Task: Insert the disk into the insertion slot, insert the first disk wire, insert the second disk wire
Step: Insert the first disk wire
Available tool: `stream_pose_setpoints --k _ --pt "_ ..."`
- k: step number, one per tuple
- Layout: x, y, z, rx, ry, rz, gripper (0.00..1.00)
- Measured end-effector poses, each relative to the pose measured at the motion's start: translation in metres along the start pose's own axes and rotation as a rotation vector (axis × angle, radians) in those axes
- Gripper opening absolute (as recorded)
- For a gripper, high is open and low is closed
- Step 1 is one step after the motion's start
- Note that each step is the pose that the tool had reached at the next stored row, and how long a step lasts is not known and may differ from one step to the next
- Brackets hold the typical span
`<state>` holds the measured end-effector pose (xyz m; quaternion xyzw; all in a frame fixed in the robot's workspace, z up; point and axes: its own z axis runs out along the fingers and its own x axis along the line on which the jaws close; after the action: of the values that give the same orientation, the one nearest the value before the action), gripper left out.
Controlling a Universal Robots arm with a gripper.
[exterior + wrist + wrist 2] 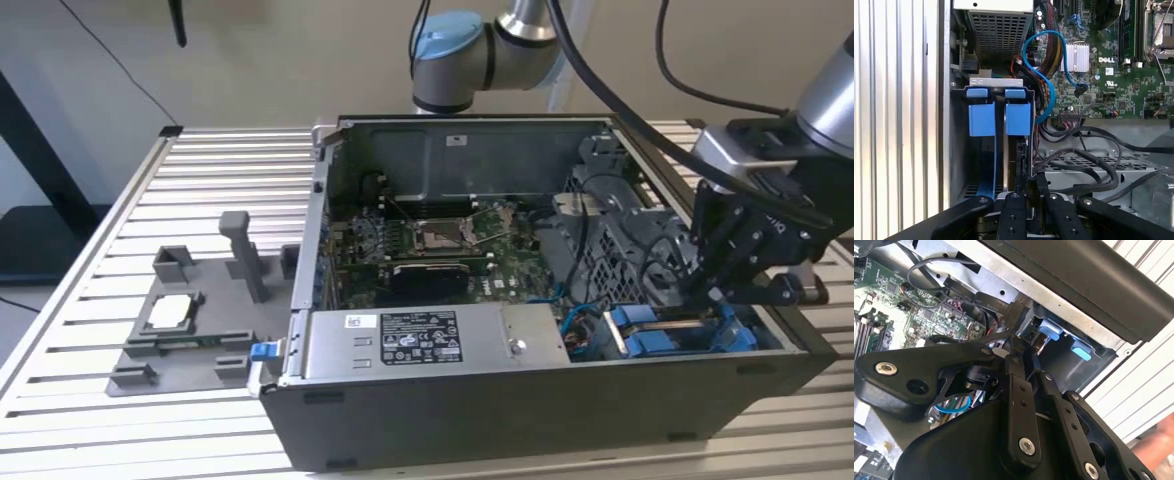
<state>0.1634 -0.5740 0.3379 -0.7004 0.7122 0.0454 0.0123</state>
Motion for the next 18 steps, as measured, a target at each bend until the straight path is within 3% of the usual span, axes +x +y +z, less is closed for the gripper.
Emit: stream_pose_setpoints --k 8,15,18 --pt "0.0004 -0.0001 0.0023 0.0002 -0.0002 0.001 0.20" --pt "0.0002 0.0002 -0.0019 -0.0002 -0.0006 0.001 0.20" --pt "0.0002 0.0014 -0.0022 0.0057 0.0003 0.000 0.20"
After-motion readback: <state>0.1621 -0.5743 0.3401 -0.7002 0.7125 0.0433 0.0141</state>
